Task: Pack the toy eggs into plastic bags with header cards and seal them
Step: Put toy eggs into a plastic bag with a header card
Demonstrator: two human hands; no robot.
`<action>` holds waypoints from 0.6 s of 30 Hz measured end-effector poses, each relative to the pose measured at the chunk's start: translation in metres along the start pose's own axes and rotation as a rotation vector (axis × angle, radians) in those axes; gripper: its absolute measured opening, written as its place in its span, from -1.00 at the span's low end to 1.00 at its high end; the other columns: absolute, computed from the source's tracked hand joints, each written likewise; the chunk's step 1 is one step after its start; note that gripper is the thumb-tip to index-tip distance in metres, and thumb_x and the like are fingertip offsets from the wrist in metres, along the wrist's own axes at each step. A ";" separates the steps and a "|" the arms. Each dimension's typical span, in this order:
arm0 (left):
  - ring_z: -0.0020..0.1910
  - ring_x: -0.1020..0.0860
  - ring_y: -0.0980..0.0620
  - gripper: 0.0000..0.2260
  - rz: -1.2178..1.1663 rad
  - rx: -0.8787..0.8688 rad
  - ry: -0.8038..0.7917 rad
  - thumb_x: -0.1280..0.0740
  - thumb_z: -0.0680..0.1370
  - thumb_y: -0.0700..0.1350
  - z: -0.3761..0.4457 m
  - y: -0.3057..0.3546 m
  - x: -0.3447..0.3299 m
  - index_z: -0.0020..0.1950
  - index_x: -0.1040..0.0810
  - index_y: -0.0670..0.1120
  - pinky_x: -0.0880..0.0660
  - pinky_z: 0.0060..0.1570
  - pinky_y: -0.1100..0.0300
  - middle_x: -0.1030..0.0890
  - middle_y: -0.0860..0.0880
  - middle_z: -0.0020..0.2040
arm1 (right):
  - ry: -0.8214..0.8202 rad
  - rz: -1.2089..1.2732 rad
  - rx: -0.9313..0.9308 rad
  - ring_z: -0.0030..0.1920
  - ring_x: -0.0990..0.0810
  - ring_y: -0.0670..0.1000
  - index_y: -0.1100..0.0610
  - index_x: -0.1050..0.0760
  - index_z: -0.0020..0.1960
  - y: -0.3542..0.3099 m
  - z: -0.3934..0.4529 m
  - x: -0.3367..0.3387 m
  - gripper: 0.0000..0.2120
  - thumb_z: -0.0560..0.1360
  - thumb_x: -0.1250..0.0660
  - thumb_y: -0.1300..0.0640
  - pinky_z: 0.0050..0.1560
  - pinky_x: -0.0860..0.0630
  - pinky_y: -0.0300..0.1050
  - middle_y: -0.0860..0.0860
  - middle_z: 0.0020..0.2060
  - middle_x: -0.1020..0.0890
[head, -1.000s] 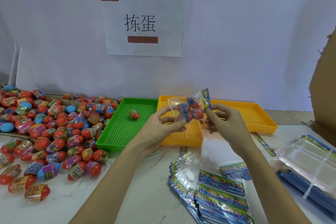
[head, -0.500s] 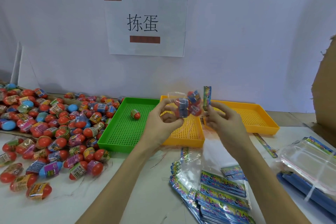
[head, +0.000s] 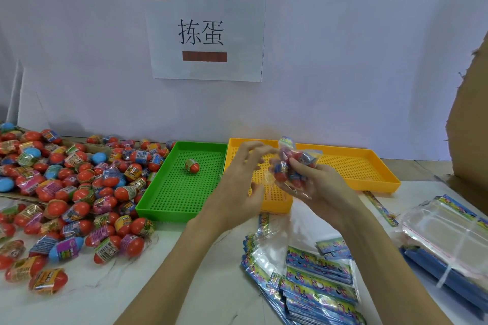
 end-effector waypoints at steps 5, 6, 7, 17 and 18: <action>-0.04 -0.67 0.08 -0.72 -0.441 0.583 0.225 -0.37 0.65 0.06 0.004 -0.015 -0.001 0.28 -0.58 -0.06 -0.62 -0.05 0.18 -0.66 0.01 0.04 | -0.075 -0.247 0.002 0.18 -0.70 0.18 0.12 -0.56 0.37 0.002 -0.005 -0.005 -0.58 0.52 -0.49 0.19 -0.01 -0.66 -0.08 0.20 0.17 -0.70; -0.13 -0.66 0.09 -0.68 -0.512 0.658 0.204 -0.39 0.60 0.10 0.003 -0.020 -0.002 0.20 -0.63 -0.11 -0.61 -0.11 0.19 -0.68 0.00 -0.05 | -0.098 -0.266 0.005 0.17 -0.70 0.17 0.09 -0.57 0.37 0.003 -0.006 -0.006 -0.58 0.52 -0.49 0.18 -0.01 -0.66 -0.09 0.19 0.17 -0.70; -0.19 -0.64 0.08 -0.67 -0.572 0.695 0.181 -0.42 0.59 0.10 0.002 -0.024 -0.002 0.11 -0.67 -0.16 -0.59 -0.13 0.18 -0.69 -0.03 -0.13 | -0.117 -0.271 0.012 0.18 -0.70 0.17 0.08 -0.57 0.37 0.004 -0.006 -0.008 -0.57 0.52 -0.50 0.17 0.01 -0.67 -0.06 0.18 0.17 -0.70; -0.20 -0.64 0.05 -0.74 -0.894 0.732 0.461 -0.49 0.53 -0.04 0.001 -0.029 0.007 0.09 -0.72 -0.22 -0.60 -0.09 0.25 -0.73 -0.10 -0.13 | 0.030 -0.230 0.130 0.04 -0.74 0.12 0.25 -0.68 0.15 0.005 -0.006 -0.013 -0.70 0.63 -0.30 0.06 0.08 -0.68 -0.09 0.21 0.00 -0.75; -0.16 -0.67 0.04 -0.68 -0.892 0.742 0.444 -0.47 0.54 0.01 0.001 -0.028 0.006 0.13 -0.70 -0.21 -0.61 -0.05 0.25 -0.74 -0.10 -0.08 | 0.061 -0.207 0.156 0.03 -0.74 0.11 0.24 -0.68 0.15 0.006 -0.006 -0.014 -0.71 0.64 -0.29 0.07 0.08 -0.68 -0.08 0.21 0.01 -0.75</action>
Point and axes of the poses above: each hand's wrist, its own z-axis towards the middle knuckle, its own x-axis out of the back of the hand, y = z × x, the point moved 3 cm from there along z, towards the middle knuckle
